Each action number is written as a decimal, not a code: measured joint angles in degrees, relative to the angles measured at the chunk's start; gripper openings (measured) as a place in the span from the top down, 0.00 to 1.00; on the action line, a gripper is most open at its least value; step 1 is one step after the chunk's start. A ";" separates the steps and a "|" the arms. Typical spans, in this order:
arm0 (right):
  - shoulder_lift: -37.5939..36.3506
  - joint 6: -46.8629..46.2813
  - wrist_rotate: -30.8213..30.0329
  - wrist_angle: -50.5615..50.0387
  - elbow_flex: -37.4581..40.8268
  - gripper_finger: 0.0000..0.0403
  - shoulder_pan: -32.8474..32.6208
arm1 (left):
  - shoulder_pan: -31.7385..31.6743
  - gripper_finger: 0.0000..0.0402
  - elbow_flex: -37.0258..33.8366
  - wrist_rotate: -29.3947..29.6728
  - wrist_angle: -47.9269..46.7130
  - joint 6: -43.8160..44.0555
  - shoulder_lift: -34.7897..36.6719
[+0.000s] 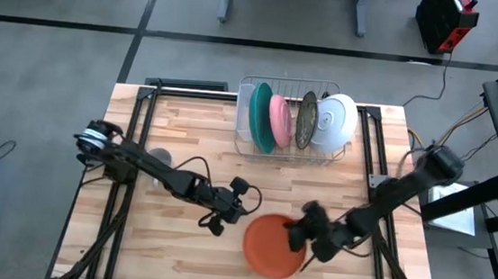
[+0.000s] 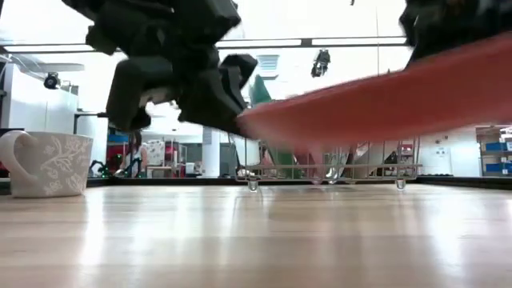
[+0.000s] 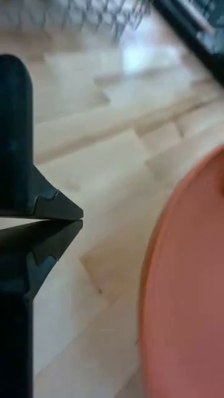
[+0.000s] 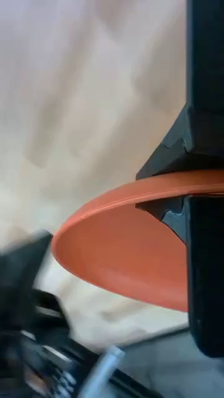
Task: Sort dishes
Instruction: Put the orange plate in the dish rack
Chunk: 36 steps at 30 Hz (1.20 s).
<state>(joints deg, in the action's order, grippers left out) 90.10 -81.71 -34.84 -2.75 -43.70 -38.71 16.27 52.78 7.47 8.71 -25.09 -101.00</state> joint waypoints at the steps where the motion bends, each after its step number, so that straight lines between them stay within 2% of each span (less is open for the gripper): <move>1: -2.42 -1.51 -2.26 -6.32 -1.32 0.99 -0.62 | -0.12 1.00 0.01 0.26 -0.64 -0.41 1.03; 5: -9.93 -6.28 -13.77 -31.17 -8.34 0.99 -2.94 | -0.68 1.00 -0.02 2.76 -4.05 -1.45 4.56; 8: -12.59 -7.76 -25.07 -47.79 -15.38 0.99 -3.09 | -1.50 1.00 -0.05 4.96 -6.09 -2.42 6.71; 11: -12.73 -7.73 -34.84 -61.34 -22.13 0.99 -0.50 | -2.30 1.00 -0.05 6.88 -6.39 -3.39 8.08; 14: -12.27 -4.23 -40.42 -68.68 -28.27 0.99 4.72 | -3.17 1.00 -0.05 7.17 -6.69 -4.35 9.62; 21: -11.70 19.49 -41.18 -68.18 -37.29 0.99 24.91 | -4.30 1.00 -0.10 7.12 -9.85 -4.68 13.41; 25: -10.89 31.43 -40.40 -65.40 -41.31 0.99 34.57 | -4.34 1.00 -0.10 7.03 -17.11 -5.48 16.69; 32: -5.41 49.16 -38.17 -53.77 -43.47 0.99 44.66 | -5.96 1.00 -0.31 6.98 -23.00 -5.69 20.78; 36: -0.54 50.94 -38.16 -53.65 -45.61 0.99 46.92 | -6.69 1.00 -0.57 5.69 -24.79 -5.70 21.27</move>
<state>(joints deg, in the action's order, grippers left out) 89.56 -30.76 -73.00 -56.40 -89.31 8.21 9.58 52.21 13.16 -16.08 -30.79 -79.72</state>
